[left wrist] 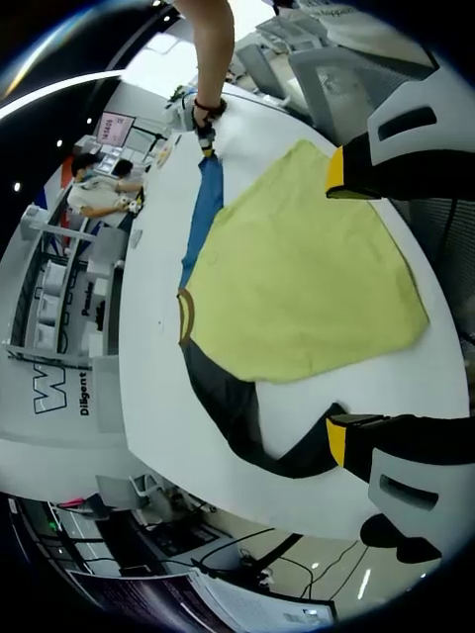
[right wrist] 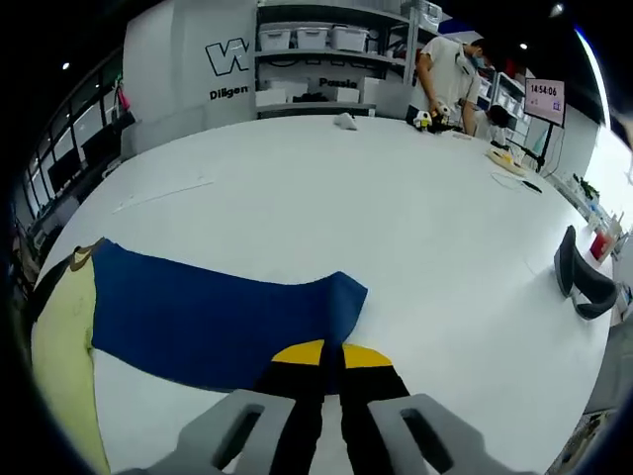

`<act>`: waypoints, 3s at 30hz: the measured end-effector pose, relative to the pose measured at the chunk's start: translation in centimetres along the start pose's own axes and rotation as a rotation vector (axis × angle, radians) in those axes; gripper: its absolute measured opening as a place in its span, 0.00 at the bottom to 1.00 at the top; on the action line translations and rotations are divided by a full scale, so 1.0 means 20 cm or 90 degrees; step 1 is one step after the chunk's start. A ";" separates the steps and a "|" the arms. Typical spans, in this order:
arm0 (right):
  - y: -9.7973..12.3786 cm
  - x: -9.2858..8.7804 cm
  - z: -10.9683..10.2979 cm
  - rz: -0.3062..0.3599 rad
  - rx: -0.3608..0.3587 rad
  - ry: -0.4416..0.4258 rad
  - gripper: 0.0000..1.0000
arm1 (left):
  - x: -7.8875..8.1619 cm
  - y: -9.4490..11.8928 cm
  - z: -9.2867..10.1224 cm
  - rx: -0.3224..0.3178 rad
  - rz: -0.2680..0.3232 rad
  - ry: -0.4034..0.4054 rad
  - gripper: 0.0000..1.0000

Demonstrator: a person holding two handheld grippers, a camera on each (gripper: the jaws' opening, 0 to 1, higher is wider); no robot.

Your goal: Fold the garment on the visible template until the final outline fits inside the template.

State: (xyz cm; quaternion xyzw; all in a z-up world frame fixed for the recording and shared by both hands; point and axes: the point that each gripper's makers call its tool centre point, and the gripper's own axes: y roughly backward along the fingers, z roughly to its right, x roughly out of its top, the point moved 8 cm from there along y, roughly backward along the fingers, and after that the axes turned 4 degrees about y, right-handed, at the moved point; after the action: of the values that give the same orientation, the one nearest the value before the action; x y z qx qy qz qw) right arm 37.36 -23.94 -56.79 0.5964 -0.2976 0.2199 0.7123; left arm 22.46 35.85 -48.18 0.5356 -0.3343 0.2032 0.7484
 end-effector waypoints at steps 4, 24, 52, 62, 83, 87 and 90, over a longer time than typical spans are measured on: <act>0.04 0.06 0.01 0.011 0.001 -0.017 0.00 | 0.00 0.00 0.00 -0.004 -0.001 -0.002 0.88; 0.15 0.29 -0.32 0.030 0.082 0.010 0.00 | 0.05 0.02 0.03 -0.046 0.028 -0.031 0.99; 0.20 0.50 -0.92 0.041 0.255 0.055 0.00 | 0.07 0.01 0.03 -0.067 0.033 -0.028 0.98; 0.25 0.58 -1.15 0.059 0.302 0.055 0.00 | 0.08 0.01 0.00 -0.063 0.017 -0.040 0.99; 0.36 0.62 -1.73 0.058 0.423 0.069 0.00 | 0.11 0.03 -0.02 -0.056 0.061 -0.018 0.99; 0.36 0.60 -1.80 0.056 0.431 0.081 0.00 | 0.09 0.03 -0.02 -0.051 0.054 -0.016 0.99; 0.37 0.59 -1.83 0.050 0.438 0.089 0.00 | 0.09 0.04 -0.02 -0.049 0.055 -0.012 0.99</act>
State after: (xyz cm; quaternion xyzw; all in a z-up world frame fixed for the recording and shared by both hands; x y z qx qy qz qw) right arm 46.93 12.95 -47.56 0.7731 -0.1794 0.3745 0.4794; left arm 23.29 36.45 -46.46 0.4933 -0.3718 0.2173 0.7558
